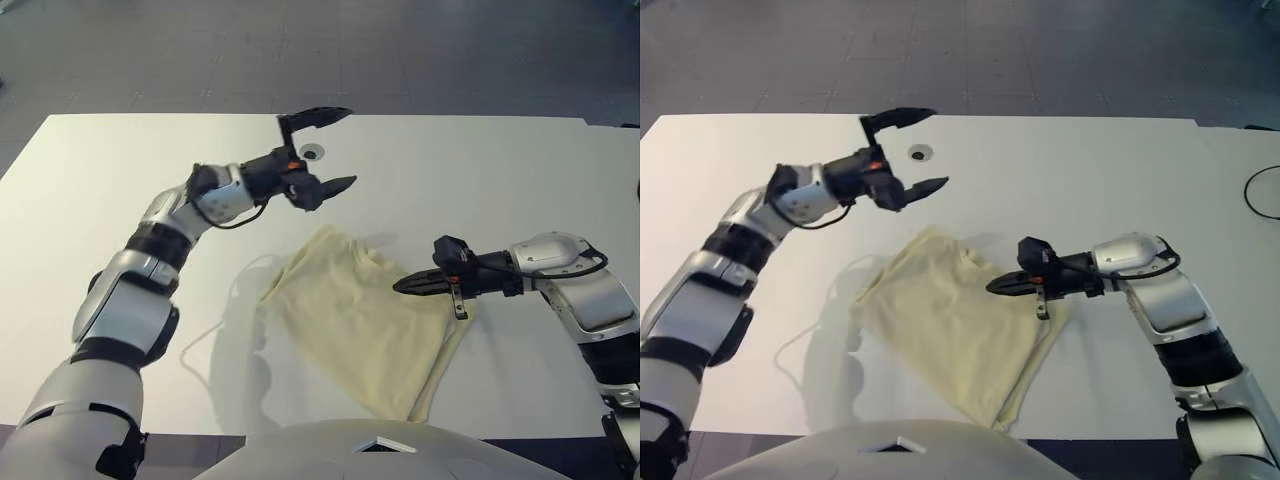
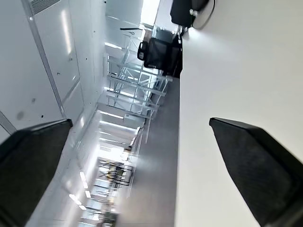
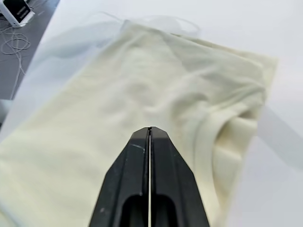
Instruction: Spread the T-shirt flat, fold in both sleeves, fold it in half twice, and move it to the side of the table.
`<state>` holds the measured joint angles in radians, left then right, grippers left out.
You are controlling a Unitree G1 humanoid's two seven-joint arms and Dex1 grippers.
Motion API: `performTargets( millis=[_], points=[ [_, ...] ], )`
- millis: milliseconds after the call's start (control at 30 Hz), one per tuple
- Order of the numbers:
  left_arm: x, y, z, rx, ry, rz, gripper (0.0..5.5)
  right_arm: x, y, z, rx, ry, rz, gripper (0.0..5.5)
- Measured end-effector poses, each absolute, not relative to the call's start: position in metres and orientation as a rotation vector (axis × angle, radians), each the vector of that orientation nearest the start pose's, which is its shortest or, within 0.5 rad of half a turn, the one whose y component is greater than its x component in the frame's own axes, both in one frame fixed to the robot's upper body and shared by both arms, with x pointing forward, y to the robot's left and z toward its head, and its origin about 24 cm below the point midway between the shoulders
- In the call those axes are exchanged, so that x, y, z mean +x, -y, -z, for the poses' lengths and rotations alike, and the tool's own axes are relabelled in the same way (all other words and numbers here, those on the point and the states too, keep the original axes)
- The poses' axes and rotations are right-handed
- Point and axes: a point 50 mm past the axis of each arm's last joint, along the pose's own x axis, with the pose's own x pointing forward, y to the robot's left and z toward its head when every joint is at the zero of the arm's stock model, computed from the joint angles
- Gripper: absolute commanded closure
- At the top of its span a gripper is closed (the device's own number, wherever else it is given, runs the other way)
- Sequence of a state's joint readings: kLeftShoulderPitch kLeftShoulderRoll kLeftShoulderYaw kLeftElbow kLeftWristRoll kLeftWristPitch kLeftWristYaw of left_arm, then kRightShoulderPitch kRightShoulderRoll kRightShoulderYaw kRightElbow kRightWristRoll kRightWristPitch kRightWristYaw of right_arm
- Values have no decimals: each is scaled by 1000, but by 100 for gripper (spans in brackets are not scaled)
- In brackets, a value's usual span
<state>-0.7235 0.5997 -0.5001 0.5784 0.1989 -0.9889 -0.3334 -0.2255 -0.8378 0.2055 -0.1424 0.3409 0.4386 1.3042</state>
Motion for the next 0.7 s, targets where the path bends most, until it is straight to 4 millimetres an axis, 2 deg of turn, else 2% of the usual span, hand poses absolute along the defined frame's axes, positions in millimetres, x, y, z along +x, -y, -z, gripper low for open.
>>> performTargets(
  millis=[100,233,333,500,700],
  points=[
    [285,-141,-138,897,723,1047,11,238,206,-96,-361,-556,-1390,550],
    [235,-164,-118,803,461,1219,11,230,227,-89,-405,-635,-1364,550],
    [219,-167,-108,784,351,1279,11,227,234,-88,-427,-666,-1363,550],
    [208,-168,-91,812,239,1327,11,225,245,-86,-502,-702,-1351,550],
    [215,-175,-67,935,148,1298,11,225,252,-77,-570,-743,-1339,550]
  ],
)
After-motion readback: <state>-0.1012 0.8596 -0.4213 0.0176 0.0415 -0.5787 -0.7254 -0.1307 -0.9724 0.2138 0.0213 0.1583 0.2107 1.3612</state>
